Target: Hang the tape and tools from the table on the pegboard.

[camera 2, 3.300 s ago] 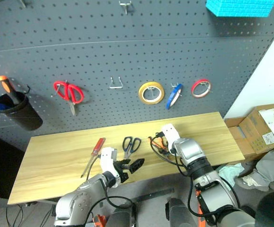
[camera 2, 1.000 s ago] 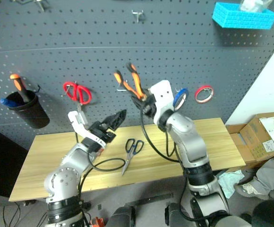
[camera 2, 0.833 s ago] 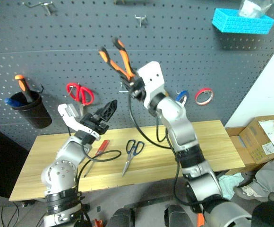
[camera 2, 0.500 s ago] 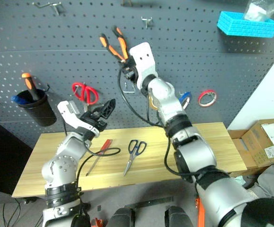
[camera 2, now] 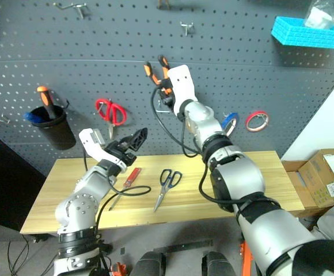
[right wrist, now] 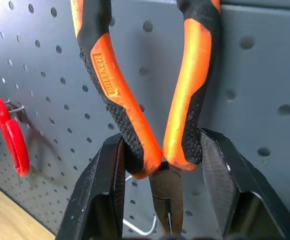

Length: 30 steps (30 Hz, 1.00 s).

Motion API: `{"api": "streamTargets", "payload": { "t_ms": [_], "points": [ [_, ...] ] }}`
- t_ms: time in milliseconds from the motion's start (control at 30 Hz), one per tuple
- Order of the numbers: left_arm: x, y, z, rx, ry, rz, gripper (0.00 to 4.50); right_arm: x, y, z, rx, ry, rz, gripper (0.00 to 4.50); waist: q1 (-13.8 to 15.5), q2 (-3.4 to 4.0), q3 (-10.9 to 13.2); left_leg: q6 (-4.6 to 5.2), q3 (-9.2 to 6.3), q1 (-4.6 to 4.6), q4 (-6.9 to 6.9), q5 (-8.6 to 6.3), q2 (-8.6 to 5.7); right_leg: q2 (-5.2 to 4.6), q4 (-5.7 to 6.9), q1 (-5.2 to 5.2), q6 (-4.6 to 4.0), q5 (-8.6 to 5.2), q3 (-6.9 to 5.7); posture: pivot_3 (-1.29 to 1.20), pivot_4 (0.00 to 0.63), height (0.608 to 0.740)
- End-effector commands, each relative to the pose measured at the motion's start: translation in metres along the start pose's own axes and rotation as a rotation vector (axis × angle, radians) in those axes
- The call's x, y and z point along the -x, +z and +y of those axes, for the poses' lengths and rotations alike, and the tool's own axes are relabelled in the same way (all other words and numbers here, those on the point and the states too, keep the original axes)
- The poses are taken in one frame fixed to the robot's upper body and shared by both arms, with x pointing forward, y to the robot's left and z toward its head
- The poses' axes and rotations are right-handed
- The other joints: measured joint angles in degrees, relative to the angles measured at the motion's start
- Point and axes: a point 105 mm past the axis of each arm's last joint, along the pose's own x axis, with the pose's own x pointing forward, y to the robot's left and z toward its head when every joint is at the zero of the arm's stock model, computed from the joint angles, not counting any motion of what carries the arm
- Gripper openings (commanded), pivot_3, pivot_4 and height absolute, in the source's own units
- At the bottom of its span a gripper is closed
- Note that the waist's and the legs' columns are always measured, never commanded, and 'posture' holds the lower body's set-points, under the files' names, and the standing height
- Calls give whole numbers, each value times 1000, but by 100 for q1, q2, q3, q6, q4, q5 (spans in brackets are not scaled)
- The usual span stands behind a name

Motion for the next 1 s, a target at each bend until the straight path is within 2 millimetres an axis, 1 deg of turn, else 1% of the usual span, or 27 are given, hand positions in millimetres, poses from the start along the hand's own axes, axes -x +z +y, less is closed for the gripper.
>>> {"api": "streamTargets", "payload": {
  "t_ms": [33, 200, 267, 300, 400, 500, 567, 667, 700, 833, 1000],
  "points": [
    [-1, 13, -11, -24, -40, -37, 4500, -3, 46, -1, -30, -5, -136, 1762, 2, 0, 0, 0, 0, 1, 0, 0, 0, 0, 0, 1, 0, 0, 0, 245, 39, 740],
    [-3, 12, -13, -24, -46, -34, 4500, -2, 79, 0, -138, -2, -283, 1762, 2, 2, 2, 1, -1, 0, -1, 1, 0, 0, 1, 0, -1, 1, -2, 243, 41, 740],
    [-4, 11, -13, -24, -47, -34, 4500, -2, 85, 2, -170, 7, -313, 1762, 1, 2, 2, 1, -2, 0, -1, 1, 0, 0, 0, 0, -1, 1, -3, 243, 44, 740],
    [-4, 11, -13, -24, -47, -33, 4500, -2, 84, 2, -178, 5, -316, 1762, 1, 2, 2, 1, -2, 0, -2, 1, 1, 0, 0, 1, -1, 1, -3, 244, 46, 740],
    [-3, 12, -13, -25, -50, -33, 4500, -3, 77, 3, -200, -9, -304, 1762, 1, 2, 1, 1, -2, 1, -2, 1, 1, 0, -1, 2, -1, 1, -3, 250, 45, 740],
    [-2, 12, -13, -27, -48, -31, 4500, -4, 61, 2, -236, -34, -262, 1762, 7, 2, 1, 1, -2, 3, -2, 1, 1, 0, 0, 4, -1, 1, -3, 265, 50, 740],
    [-1, 12, -13, -32, -46, -30, 4500, -2, 47, -2, -277, -62, -235, 1762, 18, 2, 2, 1, -4, 5, -2, 1, 1, 0, -1, 9, -1, 1, -4, 279, 47, 740],
    [3, 13, -11, -37, -36, -31, 4500, -1, 35, -5, -276, -76, -213, 1762, 51, 3, 2, 1, -7, 34, -4, 0, 1, 0, -12, 44, -2, -1, -8, 282, 48, 740],
    [4, 13, -10, -39, -34, -31, 4500, -1, 33, -5, -265, -76, -208, 1762, 58, 4, 3, 1, -8, 46, -4, 0, 1, 0, -16, 56, -2, -2, -8, 293, 57, 740],
    [8, 14, -9, -44, -28, -28, 4500, 0, 30, -6, -249, -87, -200, 1762, 97, 6, 4, 1, -8, 49, -1, 1, 1, 0, -11, 57, -2, -1, -7, 309, 59, 740],
    [12, 16, -9, -47, -22, -33, 4500, 0, 30, -8, -251, -103, -203, 1762, 138, 8, 6, 2, -13, 51, -2, 1, 4, 2, -9, 58, -3, -3, -13, 325, 71, 740]
  ]
}}
